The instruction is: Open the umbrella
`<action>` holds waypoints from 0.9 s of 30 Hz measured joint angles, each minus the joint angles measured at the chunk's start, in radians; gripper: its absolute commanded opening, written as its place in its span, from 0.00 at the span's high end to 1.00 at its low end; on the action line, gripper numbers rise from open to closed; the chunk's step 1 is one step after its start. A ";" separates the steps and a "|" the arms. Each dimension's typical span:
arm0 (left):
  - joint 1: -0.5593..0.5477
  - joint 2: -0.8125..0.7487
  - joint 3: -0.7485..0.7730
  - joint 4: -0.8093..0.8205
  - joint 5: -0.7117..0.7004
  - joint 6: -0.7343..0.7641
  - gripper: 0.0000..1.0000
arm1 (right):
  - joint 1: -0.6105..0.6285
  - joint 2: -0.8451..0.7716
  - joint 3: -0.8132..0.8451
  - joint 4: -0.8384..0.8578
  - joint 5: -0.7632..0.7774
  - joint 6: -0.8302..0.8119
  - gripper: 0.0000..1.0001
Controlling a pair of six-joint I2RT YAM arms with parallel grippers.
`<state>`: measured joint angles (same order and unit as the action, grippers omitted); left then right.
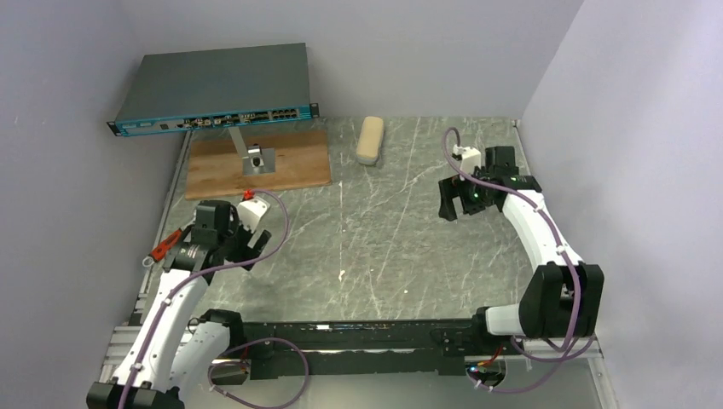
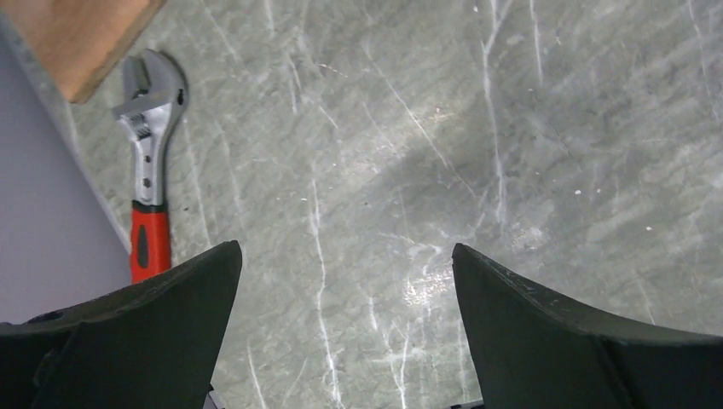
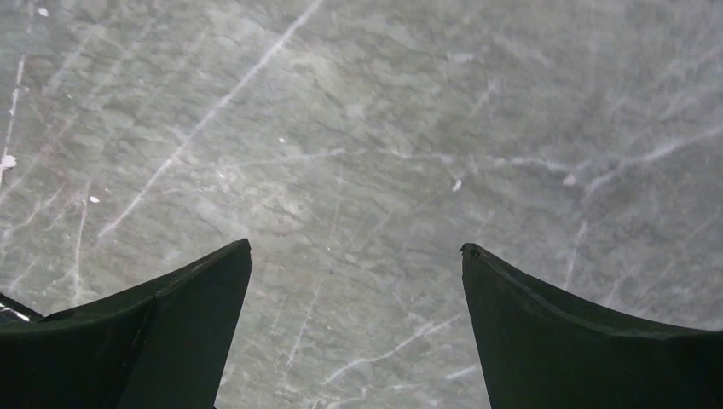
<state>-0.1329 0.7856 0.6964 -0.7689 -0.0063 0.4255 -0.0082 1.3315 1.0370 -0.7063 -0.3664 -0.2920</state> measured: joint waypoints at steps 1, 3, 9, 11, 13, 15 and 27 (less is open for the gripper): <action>0.001 -0.012 0.002 0.002 -0.009 0.000 0.00 | 0.018 0.013 0.016 0.000 0.005 0.006 0.05; 0.001 -0.040 0.008 0.002 -0.014 -0.002 0.00 | 0.047 0.045 0.057 0.008 0.009 0.024 0.05; 0.001 -0.122 0.073 -0.002 0.019 -0.039 0.00 | 0.070 0.122 0.145 0.086 -0.002 0.104 0.06; 0.007 -0.119 0.115 -0.010 0.048 -0.061 0.00 | 0.086 0.161 0.181 0.112 -0.008 0.129 0.06; 0.026 -0.117 0.156 -0.015 0.092 -0.090 0.00 | 0.115 0.223 0.235 0.144 -0.013 0.153 0.06; 0.048 -0.125 0.177 -0.014 0.126 -0.123 0.00 | 0.147 0.299 0.299 0.179 -0.013 0.177 0.06; 0.179 -0.186 0.179 -0.050 0.200 -0.238 0.00 | 0.262 0.824 0.706 0.288 -0.010 0.322 0.07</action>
<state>0.0460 0.5999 0.8757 -0.8192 0.1936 0.1879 0.2535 2.1551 1.7435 -0.4187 -0.3767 0.0296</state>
